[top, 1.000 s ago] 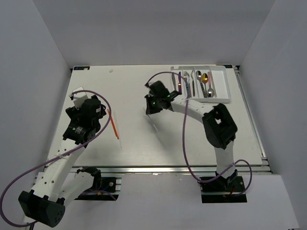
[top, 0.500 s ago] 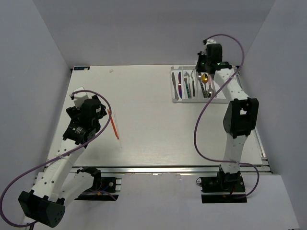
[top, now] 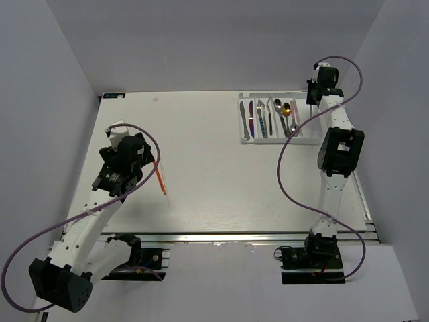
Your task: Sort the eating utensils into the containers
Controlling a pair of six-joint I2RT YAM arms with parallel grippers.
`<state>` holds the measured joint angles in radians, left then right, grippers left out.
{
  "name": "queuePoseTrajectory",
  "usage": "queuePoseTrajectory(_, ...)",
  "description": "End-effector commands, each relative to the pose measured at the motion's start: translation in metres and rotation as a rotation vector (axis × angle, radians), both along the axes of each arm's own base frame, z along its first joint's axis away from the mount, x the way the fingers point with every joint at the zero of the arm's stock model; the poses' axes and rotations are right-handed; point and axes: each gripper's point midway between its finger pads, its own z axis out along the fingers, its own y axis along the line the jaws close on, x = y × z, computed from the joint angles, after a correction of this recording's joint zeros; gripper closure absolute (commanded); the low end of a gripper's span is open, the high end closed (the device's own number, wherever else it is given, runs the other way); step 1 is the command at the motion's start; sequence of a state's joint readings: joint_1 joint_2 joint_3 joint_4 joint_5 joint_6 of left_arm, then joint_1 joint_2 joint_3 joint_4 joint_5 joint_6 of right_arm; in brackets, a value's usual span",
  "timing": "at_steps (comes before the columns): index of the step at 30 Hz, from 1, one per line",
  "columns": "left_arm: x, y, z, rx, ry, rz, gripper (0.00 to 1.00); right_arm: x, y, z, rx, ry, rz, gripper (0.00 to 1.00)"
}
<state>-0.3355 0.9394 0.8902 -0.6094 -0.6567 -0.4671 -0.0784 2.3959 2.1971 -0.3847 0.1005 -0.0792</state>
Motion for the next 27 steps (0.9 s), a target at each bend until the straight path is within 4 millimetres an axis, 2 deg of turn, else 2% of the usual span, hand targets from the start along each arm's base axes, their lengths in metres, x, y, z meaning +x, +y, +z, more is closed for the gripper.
queuePoseTrajectory(1,0.002,-0.004,-0.002,-0.011,0.008,-0.029,0.02,0.017,-0.004,0.022,-0.022,-0.095,0.025,1.00)
queuePoseTrajectory(3,0.003,-0.003,-0.001,-0.014,0.004,-0.027,0.02,0.016,-0.003,0.012,-0.009,-0.082,0.033,1.00)
queuePoseTrajectory(5,0.004,-0.003,-0.002,-0.015,0.006,-0.029,0.02,0.017,0.000,0.011,0.014,-0.085,0.035,1.00)
queuePoseTrajectory(7,0.004,-0.003,-0.005,-0.013,0.017,-0.030,0.02,0.019,0.000,0.021,0.029,-0.102,0.028,1.00)
queuePoseTrajectory(11,0.005,-0.005,-0.008,-0.015,0.029,-0.037,0.02,0.020,0.004,0.056,0.062,-0.173,0.028,1.00)
queuePoseTrajectory(15,0.005,-0.006,-0.007,-0.017,0.023,-0.038,0.02,0.023,0.001,0.076,0.064,-0.229,0.014,1.00)
queuePoseTrajectory(27,0.005,-0.007,-0.009,-0.019,0.029,-0.047,0.02,0.037,-0.017,0.080,0.059,-0.294,-0.030,1.00)
